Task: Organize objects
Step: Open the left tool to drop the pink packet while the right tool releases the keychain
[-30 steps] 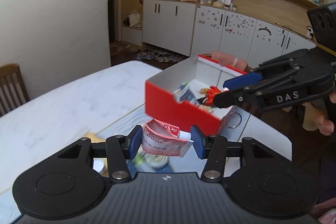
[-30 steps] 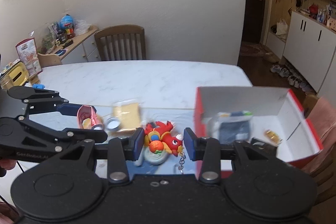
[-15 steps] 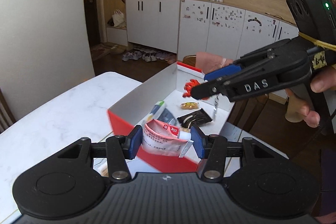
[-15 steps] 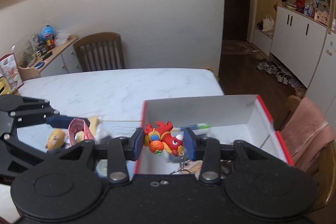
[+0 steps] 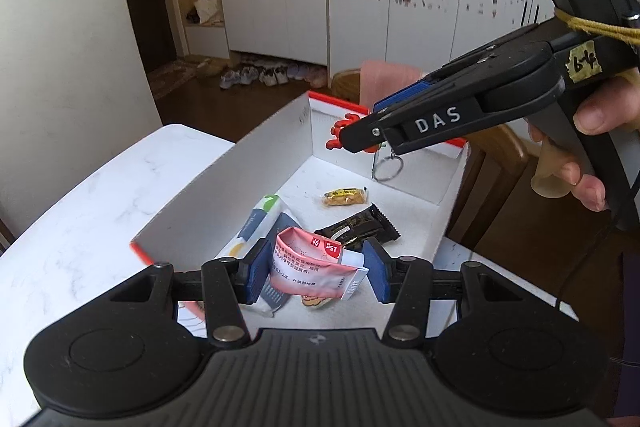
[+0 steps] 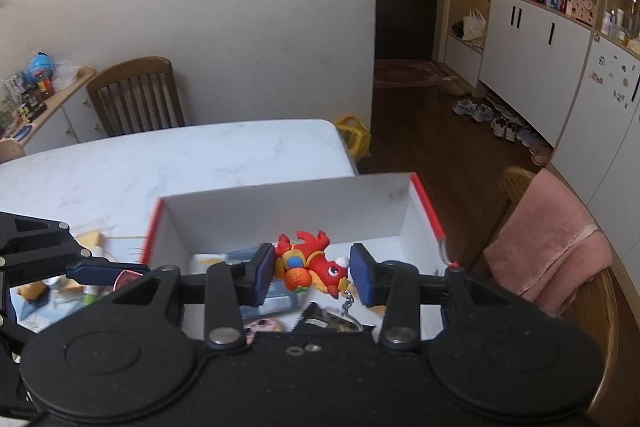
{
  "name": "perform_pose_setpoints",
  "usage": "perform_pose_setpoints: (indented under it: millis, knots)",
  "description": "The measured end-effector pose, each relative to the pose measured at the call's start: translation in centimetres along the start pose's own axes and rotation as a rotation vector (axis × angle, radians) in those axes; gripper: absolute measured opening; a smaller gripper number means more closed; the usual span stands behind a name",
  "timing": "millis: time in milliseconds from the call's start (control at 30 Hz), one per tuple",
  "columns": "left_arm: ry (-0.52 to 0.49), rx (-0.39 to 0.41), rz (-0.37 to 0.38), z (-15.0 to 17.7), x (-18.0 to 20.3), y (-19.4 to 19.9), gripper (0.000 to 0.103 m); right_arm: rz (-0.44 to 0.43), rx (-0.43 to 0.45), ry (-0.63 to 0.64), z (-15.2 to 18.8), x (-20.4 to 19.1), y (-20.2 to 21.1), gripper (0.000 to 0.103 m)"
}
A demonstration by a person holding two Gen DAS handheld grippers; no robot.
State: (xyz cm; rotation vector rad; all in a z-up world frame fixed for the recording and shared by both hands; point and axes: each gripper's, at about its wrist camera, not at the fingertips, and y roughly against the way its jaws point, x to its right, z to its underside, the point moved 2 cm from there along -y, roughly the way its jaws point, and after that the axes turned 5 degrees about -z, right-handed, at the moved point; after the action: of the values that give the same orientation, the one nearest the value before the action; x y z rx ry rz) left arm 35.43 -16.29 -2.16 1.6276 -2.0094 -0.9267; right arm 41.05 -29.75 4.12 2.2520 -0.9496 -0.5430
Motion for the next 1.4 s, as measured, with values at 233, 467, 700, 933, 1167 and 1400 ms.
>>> perform_pose_setpoints:
  millis: [233,467,700,933,1167,1400]
  knots:
    - [-0.021,-0.057,-0.003,-0.6,1.3,-4.1,0.049,0.008,-0.049,-0.010,1.0,1.6,-2.8,0.040]
    - [-0.032,-0.125,-0.004,-0.7,1.9,-7.3,0.049,0.010,-0.096,-0.036,1.7,2.9,-5.5,0.040]
    - [-0.018,-0.203,-0.004,-0.3,1.6,-9.9,0.049,0.008,-0.168,-0.039,2.7,3.4,-8.1,0.040]
    - [-0.004,-0.298,0.016,0.0,1.4,-11.4,0.049,0.011,-0.238,-0.071,3.2,3.6,-9.6,0.041]
    - [-0.028,-0.385,0.040,0.1,1.7,-12.9,0.049,0.013,-0.274,-0.082,3.3,3.7,-9.9,0.041]
    - [-0.028,-0.417,0.050,0.0,1.9,-13.3,0.050,0.003,-0.291,-0.112,3.2,4.1,-9.8,0.043]
